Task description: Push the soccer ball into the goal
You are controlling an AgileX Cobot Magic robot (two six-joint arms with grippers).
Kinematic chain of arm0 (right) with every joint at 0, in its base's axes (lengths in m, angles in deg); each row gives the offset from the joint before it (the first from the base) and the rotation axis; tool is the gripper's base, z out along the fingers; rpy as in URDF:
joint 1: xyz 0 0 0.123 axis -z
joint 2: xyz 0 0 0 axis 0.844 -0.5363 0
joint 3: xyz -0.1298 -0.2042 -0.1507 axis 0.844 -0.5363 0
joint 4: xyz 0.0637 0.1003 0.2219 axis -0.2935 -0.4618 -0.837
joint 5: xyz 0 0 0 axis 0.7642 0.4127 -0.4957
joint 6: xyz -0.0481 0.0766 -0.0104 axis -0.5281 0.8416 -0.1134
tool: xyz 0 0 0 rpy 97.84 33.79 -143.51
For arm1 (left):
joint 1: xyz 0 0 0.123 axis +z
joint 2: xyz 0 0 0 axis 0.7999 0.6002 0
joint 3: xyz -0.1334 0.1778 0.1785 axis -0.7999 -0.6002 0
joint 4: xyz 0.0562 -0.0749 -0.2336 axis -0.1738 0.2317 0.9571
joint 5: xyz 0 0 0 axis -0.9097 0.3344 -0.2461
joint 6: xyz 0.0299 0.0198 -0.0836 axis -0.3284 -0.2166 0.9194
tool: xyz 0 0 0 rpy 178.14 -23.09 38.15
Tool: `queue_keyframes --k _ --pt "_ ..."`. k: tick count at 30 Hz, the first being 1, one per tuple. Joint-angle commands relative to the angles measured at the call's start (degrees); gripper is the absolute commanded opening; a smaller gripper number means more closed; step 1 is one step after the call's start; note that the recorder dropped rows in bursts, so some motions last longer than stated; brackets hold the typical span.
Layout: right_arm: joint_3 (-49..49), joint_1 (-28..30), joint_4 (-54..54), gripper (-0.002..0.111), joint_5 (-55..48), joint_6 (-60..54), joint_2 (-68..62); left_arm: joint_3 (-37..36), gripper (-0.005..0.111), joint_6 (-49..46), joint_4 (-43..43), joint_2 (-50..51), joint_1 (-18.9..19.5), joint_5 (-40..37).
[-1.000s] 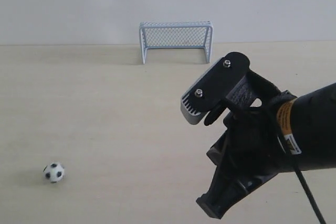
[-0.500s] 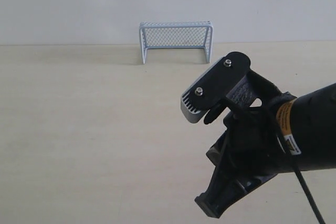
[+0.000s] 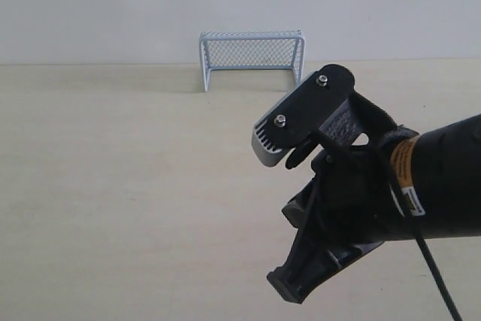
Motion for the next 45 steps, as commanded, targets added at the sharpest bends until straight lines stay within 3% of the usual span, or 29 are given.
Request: queue_keyframes --k 1,11,16,25,45 --pt "-0.3 -0.1 0.4 0.0 1.1 0.1 1.2 0.2 0.006 0.5 -0.2 -0.1 0.1 0.2" --pt "-0.3 0.0 -0.3 0.0 1.2 0.3 4.2 0.2 0.006 0.5 -0.2 -0.1 0.1 0.2" --pt "-3.2 2.7 -1.0 0.0 4.3 0.9 7.3 0.2 0.006 0.5 -0.2 -0.1 0.1 0.2" --pt "-18.2 14.4 -1.9 0.0 23.4 6.5 19.7 0.2 0.006 0.5 -0.2 -0.1 0.1 0.2" --pt "-35.0 40.2 -2.2 0.0 23.3 17.4 62.4 0.2 0.006 0.5 -0.2 -0.1 0.1 0.2"
